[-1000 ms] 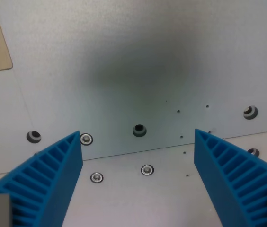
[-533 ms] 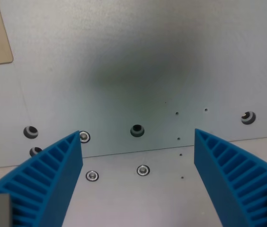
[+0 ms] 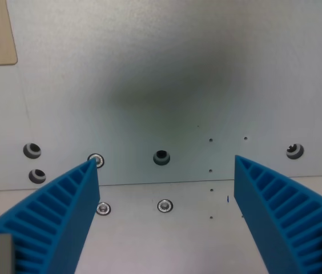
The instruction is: Rotate around gripper negative z
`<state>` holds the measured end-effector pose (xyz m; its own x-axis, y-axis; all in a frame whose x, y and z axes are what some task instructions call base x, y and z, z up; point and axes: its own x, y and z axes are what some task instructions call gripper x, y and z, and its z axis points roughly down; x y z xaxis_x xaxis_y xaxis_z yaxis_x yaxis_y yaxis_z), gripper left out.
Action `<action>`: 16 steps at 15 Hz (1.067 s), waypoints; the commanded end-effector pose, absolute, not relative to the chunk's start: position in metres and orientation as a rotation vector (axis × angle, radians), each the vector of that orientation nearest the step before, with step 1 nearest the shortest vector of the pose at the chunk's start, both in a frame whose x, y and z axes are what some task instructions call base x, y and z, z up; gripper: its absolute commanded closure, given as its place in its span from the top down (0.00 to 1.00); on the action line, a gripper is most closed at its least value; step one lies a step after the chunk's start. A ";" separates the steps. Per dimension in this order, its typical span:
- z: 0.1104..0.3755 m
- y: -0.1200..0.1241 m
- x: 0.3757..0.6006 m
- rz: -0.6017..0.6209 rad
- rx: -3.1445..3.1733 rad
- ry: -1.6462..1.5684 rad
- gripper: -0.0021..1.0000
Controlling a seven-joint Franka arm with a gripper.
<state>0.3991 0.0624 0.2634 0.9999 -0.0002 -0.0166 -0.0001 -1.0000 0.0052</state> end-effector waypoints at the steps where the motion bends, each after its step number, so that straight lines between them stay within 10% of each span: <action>1: 0.265 0.062 0.399 -0.018 3.130 0.217 1.00; 16: 0.265 0.062 0.399 -0.018 3.101 0.490 1.00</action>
